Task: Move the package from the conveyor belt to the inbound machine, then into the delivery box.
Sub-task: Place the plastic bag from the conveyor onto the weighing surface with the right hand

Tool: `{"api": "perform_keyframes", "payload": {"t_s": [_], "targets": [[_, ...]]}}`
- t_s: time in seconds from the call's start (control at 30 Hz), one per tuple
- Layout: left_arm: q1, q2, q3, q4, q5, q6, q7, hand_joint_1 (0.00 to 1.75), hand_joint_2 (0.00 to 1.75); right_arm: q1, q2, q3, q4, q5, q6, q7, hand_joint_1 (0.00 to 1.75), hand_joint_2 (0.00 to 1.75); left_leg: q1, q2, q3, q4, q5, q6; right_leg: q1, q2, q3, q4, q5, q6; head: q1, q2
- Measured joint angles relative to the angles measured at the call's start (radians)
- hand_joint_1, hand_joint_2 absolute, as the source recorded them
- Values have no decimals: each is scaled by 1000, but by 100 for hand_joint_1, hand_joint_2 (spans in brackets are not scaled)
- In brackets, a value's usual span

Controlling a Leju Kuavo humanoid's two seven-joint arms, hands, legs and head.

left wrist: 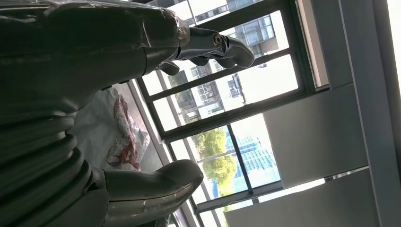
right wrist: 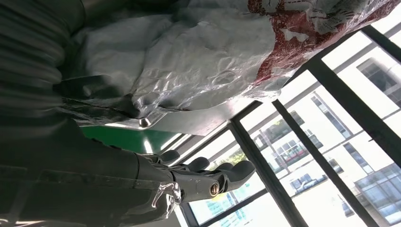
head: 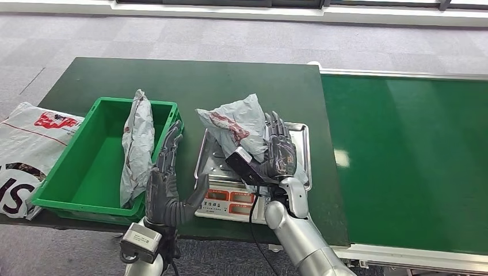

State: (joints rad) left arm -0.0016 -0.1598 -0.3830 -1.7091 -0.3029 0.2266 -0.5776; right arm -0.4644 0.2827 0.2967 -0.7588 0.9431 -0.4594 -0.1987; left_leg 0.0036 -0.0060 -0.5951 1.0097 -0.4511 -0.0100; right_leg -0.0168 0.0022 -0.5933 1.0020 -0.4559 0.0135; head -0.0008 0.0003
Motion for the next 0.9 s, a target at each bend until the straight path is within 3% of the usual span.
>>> {"api": "perform_keyframes", "payload": {"t_s": [0.2,0.37,0.53,0.9], "targets": [[0,0,0,0,0,4,0,0,175,1,0,-2,-3,-39,29,-29,0,175,0,0,0,0,0,0,0,0,0,0,0,0,0,0],[1,0,0,2,-4,16,-3,0,175,23,-1,-16,-69,-228,187,-171,0,175,0,0,0,0,0,0,0,0,0,0,0,0,0,0],[2,1,0,5,-14,16,-7,0,175,59,-12,-18,-187,-343,287,-241,0,175,0,0,0,0,0,0,0,0,0,0,0,0,0,0],[5,1,0,6,-20,10,-6,0,175,115,-41,-29,-367,-429,297,-283,0,175,0,0,0,0,0,0,0,0,0,0,0,0,0,0]]}}
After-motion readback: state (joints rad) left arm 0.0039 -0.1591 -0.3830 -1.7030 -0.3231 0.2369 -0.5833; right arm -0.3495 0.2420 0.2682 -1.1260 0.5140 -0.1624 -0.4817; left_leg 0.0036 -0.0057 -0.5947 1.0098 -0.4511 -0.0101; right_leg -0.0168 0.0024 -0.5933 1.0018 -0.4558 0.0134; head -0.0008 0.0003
